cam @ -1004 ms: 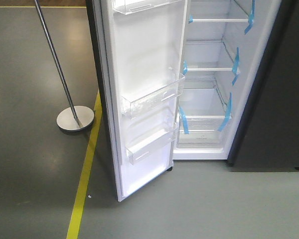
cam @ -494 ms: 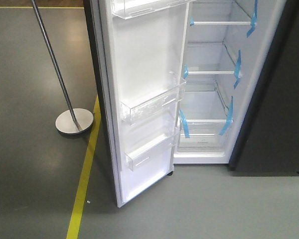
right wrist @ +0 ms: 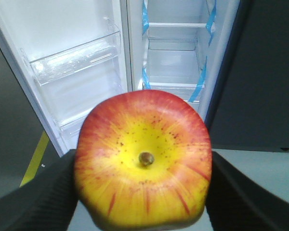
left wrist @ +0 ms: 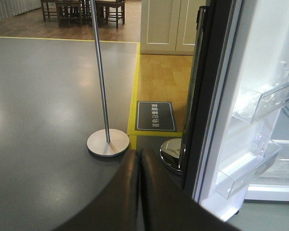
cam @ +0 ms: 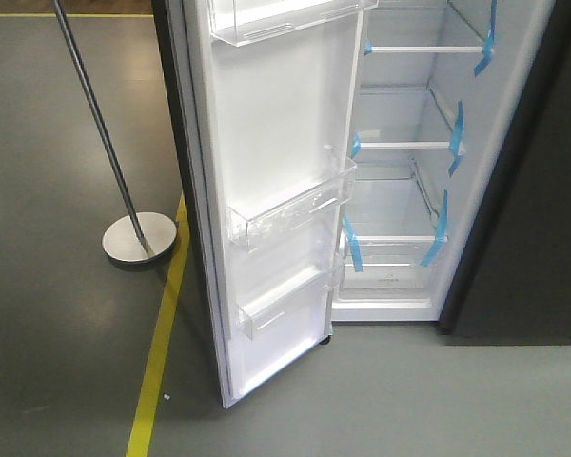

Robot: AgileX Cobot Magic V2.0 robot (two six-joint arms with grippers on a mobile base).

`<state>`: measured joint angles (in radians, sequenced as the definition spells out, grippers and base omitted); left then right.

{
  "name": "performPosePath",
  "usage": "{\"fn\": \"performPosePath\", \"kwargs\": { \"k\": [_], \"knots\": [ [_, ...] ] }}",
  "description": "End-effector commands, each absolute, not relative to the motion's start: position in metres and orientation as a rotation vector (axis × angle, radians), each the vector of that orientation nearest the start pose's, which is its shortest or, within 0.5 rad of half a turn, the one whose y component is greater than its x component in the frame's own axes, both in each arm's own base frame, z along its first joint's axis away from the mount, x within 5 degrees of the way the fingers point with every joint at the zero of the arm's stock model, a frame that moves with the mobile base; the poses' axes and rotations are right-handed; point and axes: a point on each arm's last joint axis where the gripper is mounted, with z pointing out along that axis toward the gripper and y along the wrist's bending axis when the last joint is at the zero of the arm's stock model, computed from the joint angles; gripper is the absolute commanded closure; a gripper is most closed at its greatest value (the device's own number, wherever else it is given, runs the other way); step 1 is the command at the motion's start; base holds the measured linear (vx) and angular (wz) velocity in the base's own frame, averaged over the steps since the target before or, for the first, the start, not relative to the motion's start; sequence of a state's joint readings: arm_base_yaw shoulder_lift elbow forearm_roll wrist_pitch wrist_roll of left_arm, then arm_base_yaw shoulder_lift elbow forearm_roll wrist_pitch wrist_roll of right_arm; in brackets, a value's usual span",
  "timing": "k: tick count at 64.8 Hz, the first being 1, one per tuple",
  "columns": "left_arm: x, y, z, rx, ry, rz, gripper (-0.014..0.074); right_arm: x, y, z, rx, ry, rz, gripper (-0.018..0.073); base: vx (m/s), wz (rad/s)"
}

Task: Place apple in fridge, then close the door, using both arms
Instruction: 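Drive closer to the open refrigerator door holding the apple, then move the base up beside the refrigerator door bins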

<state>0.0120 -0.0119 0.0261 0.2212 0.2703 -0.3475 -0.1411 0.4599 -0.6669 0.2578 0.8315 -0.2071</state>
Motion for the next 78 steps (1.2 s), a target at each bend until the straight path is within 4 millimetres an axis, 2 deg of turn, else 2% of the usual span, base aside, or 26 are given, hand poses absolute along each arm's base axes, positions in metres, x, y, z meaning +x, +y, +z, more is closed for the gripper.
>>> {"fn": "performPosePath", "kwargs": {
  "k": [1, 78],
  "knots": [
    [0.0557, 0.0041, 0.1817, -0.154, 1.687, -0.066, 0.0602, 0.0796, 0.0054, 0.3463, 0.014, 1.987, 0.084, 0.0435, 0.06, 0.00],
    [0.0557, 0.0041, 0.1817, -0.154, 1.687, -0.066, 0.0602, 0.0796, 0.0054, 0.3463, 0.014, 1.987, 0.084, 0.0435, 0.06, 0.00]
  ]
}}
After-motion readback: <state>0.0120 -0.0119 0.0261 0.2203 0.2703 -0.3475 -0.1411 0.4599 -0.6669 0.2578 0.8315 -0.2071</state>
